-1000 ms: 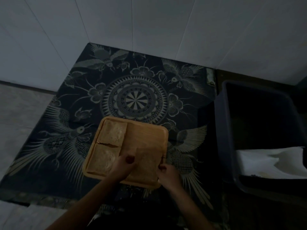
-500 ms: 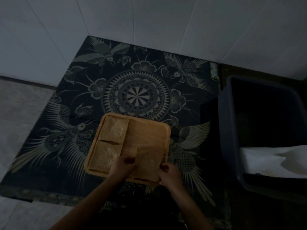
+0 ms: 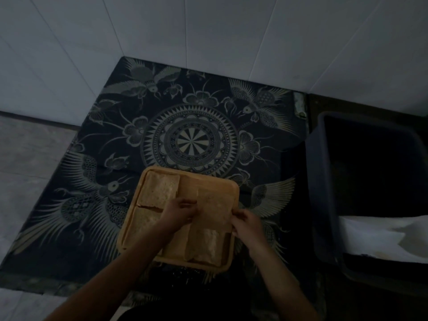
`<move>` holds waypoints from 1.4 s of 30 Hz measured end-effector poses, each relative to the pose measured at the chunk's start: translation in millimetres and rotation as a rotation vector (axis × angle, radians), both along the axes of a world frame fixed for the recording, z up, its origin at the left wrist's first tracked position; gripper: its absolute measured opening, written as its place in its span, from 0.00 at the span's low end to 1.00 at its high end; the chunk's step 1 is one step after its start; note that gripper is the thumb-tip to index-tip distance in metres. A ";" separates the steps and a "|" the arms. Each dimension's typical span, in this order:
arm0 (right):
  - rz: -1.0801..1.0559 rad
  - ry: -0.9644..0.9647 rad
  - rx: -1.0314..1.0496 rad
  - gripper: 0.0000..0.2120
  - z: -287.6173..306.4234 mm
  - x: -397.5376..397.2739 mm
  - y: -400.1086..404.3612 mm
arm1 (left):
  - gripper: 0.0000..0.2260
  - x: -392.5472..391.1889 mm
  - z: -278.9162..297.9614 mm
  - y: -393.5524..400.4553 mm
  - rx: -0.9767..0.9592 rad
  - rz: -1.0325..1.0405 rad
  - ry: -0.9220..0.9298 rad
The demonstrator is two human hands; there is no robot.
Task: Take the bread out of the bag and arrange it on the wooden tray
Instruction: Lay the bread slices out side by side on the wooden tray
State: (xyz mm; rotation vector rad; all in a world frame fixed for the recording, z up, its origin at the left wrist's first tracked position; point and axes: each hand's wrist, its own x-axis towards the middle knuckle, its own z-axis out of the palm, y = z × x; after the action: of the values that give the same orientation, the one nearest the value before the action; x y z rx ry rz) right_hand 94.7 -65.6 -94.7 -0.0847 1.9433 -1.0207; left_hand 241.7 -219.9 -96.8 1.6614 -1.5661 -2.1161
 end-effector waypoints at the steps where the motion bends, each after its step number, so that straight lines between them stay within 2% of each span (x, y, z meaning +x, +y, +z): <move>1: 0.003 0.010 -0.003 0.02 -2.2 -4.6 -5.9 | 0.09 -5.6 -0.2 -4.9 -0.011 -0.006 -0.002; 8: 0.066 0.085 0.062 0.06 -16.4 -19.4 -35.2 | 0.13 -26.4 -15.6 -29.4 -0.140 -0.102 -0.084; 12: 0.113 0.109 0.119 0.02 -25.2 -21.1 -38.7 | 0.11 -24.6 -26.1 -30.5 -0.167 -0.128 -0.116; 16: 0.162 0.193 0.153 0.10 -33.0 -19.5 -36.0 | 0.12 -20.8 -32.2 -29.2 -0.215 -0.169 -0.112; 25: 0.252 0.360 0.210 0.13 -38.2 -15.7 -31.1 | 0.13 -18.5 -31.8 -25.3 -0.383 -0.257 -0.162; 33: 0.235 0.379 0.194 0.12 -35.5 -13.5 -28.2 | 0.16 -12.2 -23.9 -21.8 -0.384 -0.311 -0.142; 42: 0.215 0.350 0.221 0.11 -34.3 5.0 4.9 | 0.26 14.3 -21.0 1.3 -0.282 -0.284 -0.122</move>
State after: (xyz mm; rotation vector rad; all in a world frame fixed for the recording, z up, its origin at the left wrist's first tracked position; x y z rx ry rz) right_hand 99.8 -60.6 -129.0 -0.3598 2.2933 -0.6771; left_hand 256.0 -218.6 -117.9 1.5777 -2.1354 -1.8161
